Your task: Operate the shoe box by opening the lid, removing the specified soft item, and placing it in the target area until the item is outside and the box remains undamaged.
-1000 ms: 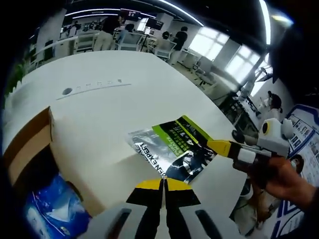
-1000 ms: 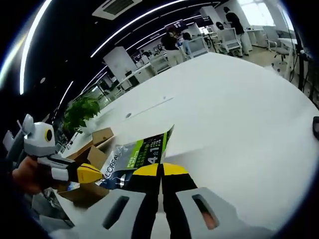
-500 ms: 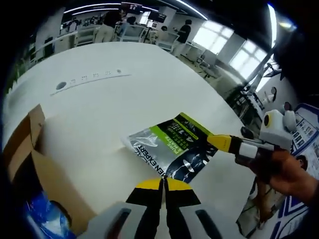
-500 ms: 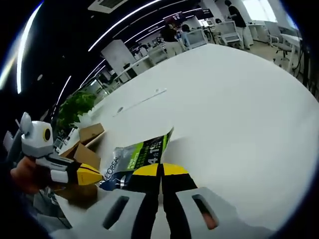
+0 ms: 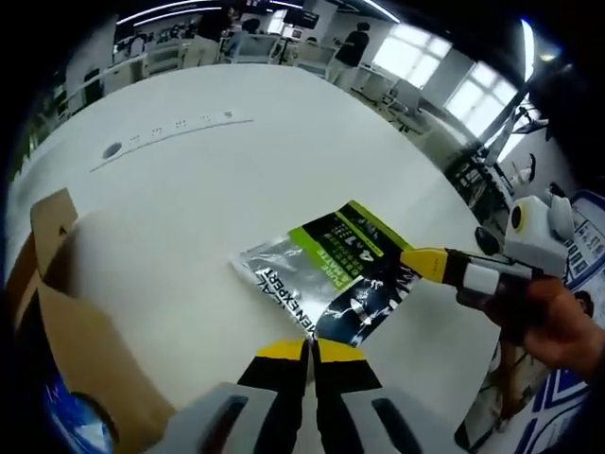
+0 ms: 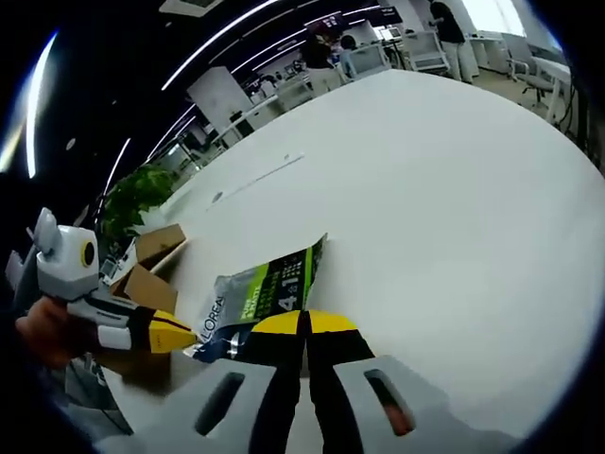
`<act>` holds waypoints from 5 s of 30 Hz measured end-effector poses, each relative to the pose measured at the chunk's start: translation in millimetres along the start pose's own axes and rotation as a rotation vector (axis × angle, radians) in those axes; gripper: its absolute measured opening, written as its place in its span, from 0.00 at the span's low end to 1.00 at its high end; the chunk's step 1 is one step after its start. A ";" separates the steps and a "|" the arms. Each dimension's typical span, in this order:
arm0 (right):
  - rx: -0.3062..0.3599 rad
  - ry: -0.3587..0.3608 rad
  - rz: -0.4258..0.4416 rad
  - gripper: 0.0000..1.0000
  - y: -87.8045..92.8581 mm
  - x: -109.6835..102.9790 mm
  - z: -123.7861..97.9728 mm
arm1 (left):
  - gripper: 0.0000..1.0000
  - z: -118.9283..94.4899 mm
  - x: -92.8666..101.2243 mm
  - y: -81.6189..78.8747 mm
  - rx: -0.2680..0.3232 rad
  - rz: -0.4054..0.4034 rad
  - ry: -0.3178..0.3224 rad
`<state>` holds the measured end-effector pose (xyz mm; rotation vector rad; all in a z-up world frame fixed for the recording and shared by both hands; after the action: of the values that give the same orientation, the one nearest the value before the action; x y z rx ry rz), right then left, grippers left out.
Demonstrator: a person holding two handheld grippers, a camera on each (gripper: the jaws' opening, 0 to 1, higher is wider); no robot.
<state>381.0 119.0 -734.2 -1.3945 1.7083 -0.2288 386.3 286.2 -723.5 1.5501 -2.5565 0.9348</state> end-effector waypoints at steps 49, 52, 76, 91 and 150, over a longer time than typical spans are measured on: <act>0.024 0.073 -0.093 0.05 12.4 -45.0 -35.1 | 0.14 -91.9 -13.3 11.4 0.265 0.021 0.102; 0.022 0.065 -0.100 0.05 15.6 -52.2 -34.4 | 0.14 -103.0 -16.9 15.0 0.288 0.025 0.105; -0.002 -0.139 -0.277 0.08 46.6 -187.3 -31.1 | 0.18 -238.7 -129.3 112.9 0.473 -0.015 -0.091; -0.100 -0.245 -0.396 0.08 75.6 -261.1 -5.9 | 0.18 -278.1 -183.3 174.9 0.531 -0.198 -0.195; -0.353 -0.273 -0.553 0.13 128.6 -330.6 117.7 | 0.20 -299.4 -196.6 224.9 0.621 -0.382 -0.224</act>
<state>365.9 491.9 -715.0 -2.0454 1.1459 -0.0334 218.2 666.3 -645.6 2.2976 -2.0469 1.6715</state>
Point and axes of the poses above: the point that each gripper's makers call its tool centre point, and the gripper's own axes: z roughly forward along the fingers, x roughly to its right, y roughly out of its underside, the point moved 5 cm from there along -z, roughly backward along the fingers, and after that the axes turned 2 degrees about z, right-handed, at the moved point
